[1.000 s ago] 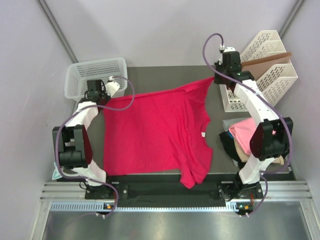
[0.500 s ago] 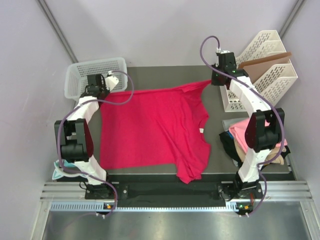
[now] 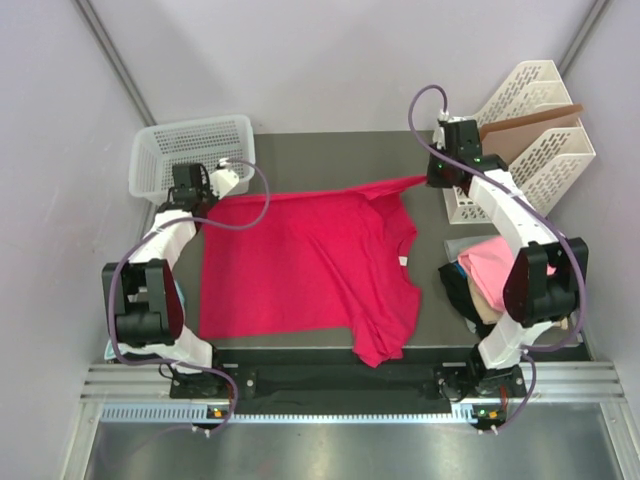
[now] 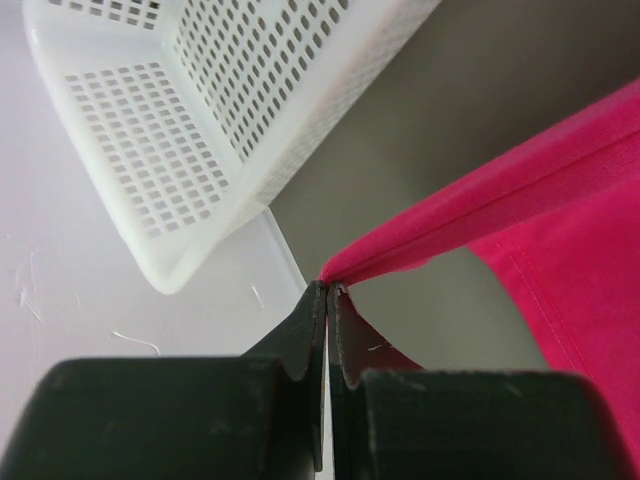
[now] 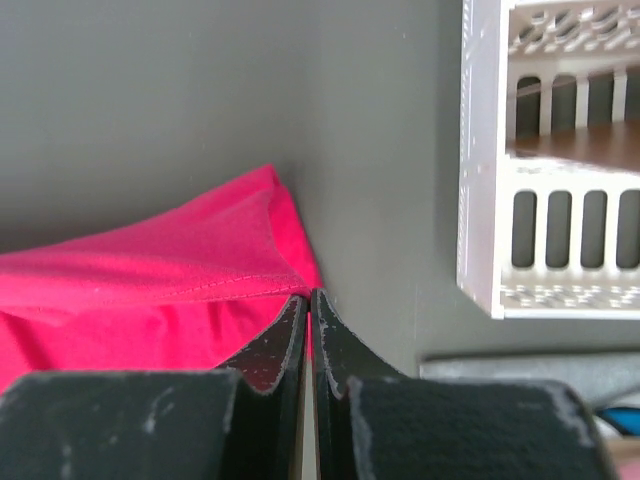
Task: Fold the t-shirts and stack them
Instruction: Fold the flattened tshirt in 1/3 of the way
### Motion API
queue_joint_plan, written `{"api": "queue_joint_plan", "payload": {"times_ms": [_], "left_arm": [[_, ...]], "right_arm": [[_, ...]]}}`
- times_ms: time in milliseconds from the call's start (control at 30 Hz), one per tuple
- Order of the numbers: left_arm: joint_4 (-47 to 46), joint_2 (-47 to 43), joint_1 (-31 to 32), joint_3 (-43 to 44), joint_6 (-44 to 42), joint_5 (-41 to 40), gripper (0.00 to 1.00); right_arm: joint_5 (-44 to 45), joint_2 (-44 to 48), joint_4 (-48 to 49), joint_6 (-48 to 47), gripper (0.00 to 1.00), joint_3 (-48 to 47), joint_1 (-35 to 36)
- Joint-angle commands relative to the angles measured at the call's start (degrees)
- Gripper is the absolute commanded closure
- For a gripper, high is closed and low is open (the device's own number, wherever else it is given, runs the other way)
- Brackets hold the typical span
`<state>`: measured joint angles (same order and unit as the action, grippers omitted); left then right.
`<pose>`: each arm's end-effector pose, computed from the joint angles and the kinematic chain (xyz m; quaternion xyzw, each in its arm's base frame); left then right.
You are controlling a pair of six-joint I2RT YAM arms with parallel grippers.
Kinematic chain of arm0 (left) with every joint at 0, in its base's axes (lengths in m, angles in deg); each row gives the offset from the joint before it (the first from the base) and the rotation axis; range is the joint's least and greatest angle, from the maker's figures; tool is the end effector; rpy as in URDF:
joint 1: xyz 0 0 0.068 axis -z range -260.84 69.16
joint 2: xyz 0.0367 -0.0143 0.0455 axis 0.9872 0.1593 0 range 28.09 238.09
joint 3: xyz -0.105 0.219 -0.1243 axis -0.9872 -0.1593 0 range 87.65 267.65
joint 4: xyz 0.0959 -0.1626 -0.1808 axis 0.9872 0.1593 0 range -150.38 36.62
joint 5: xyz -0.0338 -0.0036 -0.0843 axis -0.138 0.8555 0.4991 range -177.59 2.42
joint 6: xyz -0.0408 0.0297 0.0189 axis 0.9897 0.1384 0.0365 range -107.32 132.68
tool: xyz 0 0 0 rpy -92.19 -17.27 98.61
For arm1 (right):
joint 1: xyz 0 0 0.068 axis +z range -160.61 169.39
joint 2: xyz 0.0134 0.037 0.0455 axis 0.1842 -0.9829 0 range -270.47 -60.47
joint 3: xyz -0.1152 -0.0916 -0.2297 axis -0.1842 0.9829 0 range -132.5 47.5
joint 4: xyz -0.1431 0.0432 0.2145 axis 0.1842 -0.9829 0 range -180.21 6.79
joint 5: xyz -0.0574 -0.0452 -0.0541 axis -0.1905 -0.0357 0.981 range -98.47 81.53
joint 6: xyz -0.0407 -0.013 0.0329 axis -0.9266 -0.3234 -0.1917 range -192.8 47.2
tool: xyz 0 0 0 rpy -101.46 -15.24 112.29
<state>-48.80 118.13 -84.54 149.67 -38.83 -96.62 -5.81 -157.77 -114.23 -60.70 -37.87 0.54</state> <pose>0.3476 0.0281 0.2459 0.3348 0.8382 0.2599 0.3431 0.3789 0.0730 0.3088 0.0168 0.9165 0.0596 0.3951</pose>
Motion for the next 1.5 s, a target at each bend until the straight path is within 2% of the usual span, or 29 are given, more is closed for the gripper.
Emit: {"api": "queue_joint_plan", "payload": {"times_ms": [0, 200, 500, 667, 1200, 1233, 1333, 1367, 1400, 1467], "left_arm": [[-1.2, -4.43, -0.16, -2.34, -1.58, -0.63, 1.0], [0.91, -8.38, 0.19, -6.47, -1.93, 1.12, 1.0], [3.01, -16.73, 0.19, -14.9, -2.02, 3.67, 1.0], [3.54, -18.41, 0.28, -18.33, -1.67, 4.29, 1.0], [6.88, -22.98, 0.54, -25.36, 0.71, 5.96, 1.0], [6.88, -23.24, 0.54, -26.24, 0.53, 5.44, 0.96], [6.53, -23.86, 0.54, -27.21, 0.0, 4.04, 0.93], [6.27, -23.95, 0.45, -27.3, -0.17, 3.42, 0.9], [5.83, -24.12, 0.54, -27.3, -0.43, 2.98, 0.89], [6.18, -24.47, 0.54, -26.87, -0.53, 2.36, 0.87]], "right_arm": [[1.47, 7.55, 1.05, 1.0, 1.0, 3.87, 0.44], [1.47, 11.86, 0.27, 1.79, 1.0, 9.06, 2.46], [4.11, 16.96, 0.44, 3.46, 1.0, 17.67, 9.14], [4.9, 18.54, 1.32, 5.3, 1.0, 21.64, 11.86], [6.93, 23.38, 0.0, 8.2, 1.0, 31.92, 13.63], [6.75, 23.12, -0.17, 8.64, 0.98, 32.19, 13.71], [5.61, 23.38, -0.53, 9.34, 0.94, 33.07, 13.72], [5.43, 23.55, -0.96, 9.61, 0.88, 33.15, 13.72], [5.0, 24.08, -1.49, 10.05, 0.72, 33.07, 13.8], [4.29, 24.78, -3.15, 10.4, 0.67, 32.11, 13.89]]}}
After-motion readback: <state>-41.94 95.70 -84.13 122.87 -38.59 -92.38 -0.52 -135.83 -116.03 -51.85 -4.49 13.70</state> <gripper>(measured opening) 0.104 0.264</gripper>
